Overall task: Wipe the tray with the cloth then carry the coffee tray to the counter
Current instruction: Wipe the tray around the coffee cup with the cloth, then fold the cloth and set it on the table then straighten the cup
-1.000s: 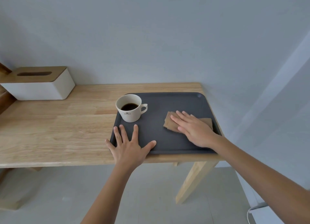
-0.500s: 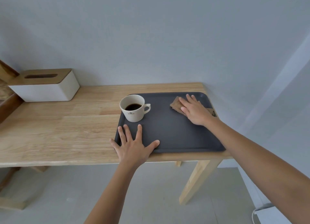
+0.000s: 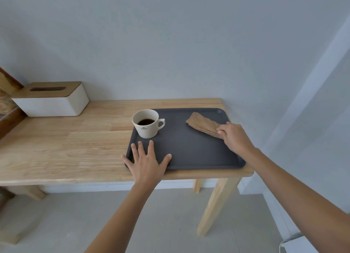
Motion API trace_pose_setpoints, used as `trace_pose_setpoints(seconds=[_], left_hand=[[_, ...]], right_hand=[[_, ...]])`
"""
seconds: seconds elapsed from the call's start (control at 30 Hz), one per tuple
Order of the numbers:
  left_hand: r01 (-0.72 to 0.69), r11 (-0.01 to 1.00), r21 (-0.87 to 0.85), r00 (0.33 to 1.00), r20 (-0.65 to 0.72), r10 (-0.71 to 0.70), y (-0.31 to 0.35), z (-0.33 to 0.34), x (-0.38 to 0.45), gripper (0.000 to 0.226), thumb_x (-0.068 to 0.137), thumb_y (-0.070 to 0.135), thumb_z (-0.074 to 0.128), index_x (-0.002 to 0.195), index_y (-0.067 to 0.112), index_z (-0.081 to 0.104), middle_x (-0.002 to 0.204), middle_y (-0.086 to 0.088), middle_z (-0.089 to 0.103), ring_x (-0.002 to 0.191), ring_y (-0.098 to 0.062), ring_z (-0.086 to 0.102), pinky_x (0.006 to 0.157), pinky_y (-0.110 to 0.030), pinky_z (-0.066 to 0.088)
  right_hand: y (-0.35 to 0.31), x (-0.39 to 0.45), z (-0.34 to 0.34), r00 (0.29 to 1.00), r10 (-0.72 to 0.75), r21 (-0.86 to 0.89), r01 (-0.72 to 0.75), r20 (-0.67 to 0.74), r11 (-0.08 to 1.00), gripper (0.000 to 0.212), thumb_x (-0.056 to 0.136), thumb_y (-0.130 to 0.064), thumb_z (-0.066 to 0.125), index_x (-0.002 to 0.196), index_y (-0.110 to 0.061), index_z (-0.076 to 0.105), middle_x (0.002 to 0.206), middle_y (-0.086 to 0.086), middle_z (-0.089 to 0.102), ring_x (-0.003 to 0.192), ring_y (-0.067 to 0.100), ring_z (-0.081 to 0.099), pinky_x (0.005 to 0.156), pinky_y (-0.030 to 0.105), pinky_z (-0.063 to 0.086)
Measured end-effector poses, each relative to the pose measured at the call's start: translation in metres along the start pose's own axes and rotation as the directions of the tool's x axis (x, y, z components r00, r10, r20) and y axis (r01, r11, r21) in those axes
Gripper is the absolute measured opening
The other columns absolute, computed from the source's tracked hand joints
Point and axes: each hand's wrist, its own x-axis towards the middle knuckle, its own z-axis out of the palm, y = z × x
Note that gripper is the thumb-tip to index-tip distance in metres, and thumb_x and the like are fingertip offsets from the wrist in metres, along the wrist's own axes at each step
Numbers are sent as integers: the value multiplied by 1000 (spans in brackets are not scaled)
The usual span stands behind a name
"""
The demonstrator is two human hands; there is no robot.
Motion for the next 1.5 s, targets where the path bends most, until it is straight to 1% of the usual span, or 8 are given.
trace_pose_setpoints(seconds=[0.1, 0.27, 0.5, 0.67, 0.77, 0.9, 1.13, 1.5], left_hand=[[-126, 985, -116, 981, -163, 106, 14, 2, -8, 64, 90, 53, 48, 145, 23, 35, 155, -4, 31, 148, -26, 14, 114, -63, 2], [-330, 932, -149, 915, -295, 277, 50, -6, -4, 48, 90, 40, 55, 135, 23, 48, 143, 0, 48, 139, -22, 35, 116, -57, 14], [-527, 817, -236, 850, -138, 508, 91, -11, 28, 59, 89, 27, 60, 143, 19, 37, 150, -6, 40, 139, -26, 34, 114, -43, 27], [-519, 781, -347, 839, -31, 544, 104, -10, 47, 78, 84, 32, 68, 149, 27, 25, 154, -5, 36, 145, -25, 25, 116, -48, 24], [-420, 676, -605, 854, -11, 521, 105, -17, 51, 29, 83, 22, 70, 112, 20, 67, 105, 3, 71, 104, -12, 62, 94, -30, 43], [-275, 564, -779, 833, 100, 544, 98, -29, 52, 7, 84, 14, 71, 86, 8, 72, 80, -8, 73, 71, -10, 65, 73, -23, 52], [-544, 659, -520, 779, -21, 627, 98, -89, 44, 6, 89, 20, 62, 88, 16, 66, 76, 4, 64, 67, -9, 53, 65, -21, 44], [-651, 751, -110, 758, -160, 633, 45, -197, 19, 15, 91, 23, 58, 95, 10, 66, 84, 2, 63, 75, -14, 52, 62, -8, 36]], right_hand=[[2, 5, -7, 999, 44, 60, -43, -9, 997, 18, 92, -10, 54, 80, -9, 68, 85, 8, 72, 84, 29, 66, 78, 43, 54], [0, 1, -15, 996, 12, -26, -10, 84, 1000, 28, 85, -29, 69, 103, -8, 70, 99, 8, 71, 93, 28, 66, 83, 39, 53], [-15, 7, -42, 999, 8, 210, 1, -38, 978, 20, 93, -20, 56, 79, -8, 64, 74, 3, 67, 65, 14, 57, 61, 22, 42], [-20, -1, -70, 991, -8, 499, -58, 130, 865, 28, 98, -23, 46, 82, -4, 58, 71, 3, 53, 67, 16, 47, 67, 30, 41], [-15, -8, -81, 969, 12, 695, -185, 245, 694, 24, 102, -21, 39, 88, -13, 56, 84, 11, 56, 80, 24, 53, 77, 41, 47], [-8, -24, -95, 929, -52, 763, -268, 367, 588, 37, 100, -41, 34, 120, -19, 56, 102, 8, 64, 91, 19, 63, 83, 34, 53], [-31, -41, -81, 930, -202, 265, 121, 308, 957, 69, 61, -64, 75, 118, -28, 59, 85, -6, 53, 75, 9, 50, 69, 28, 42], [-159, -44, -52, 940, -334, 446, 270, 70, 853, 44, 75, -51, 72, 103, -23, 53, 87, -16, 60, 80, 1, 57, 66, 13, 42]])
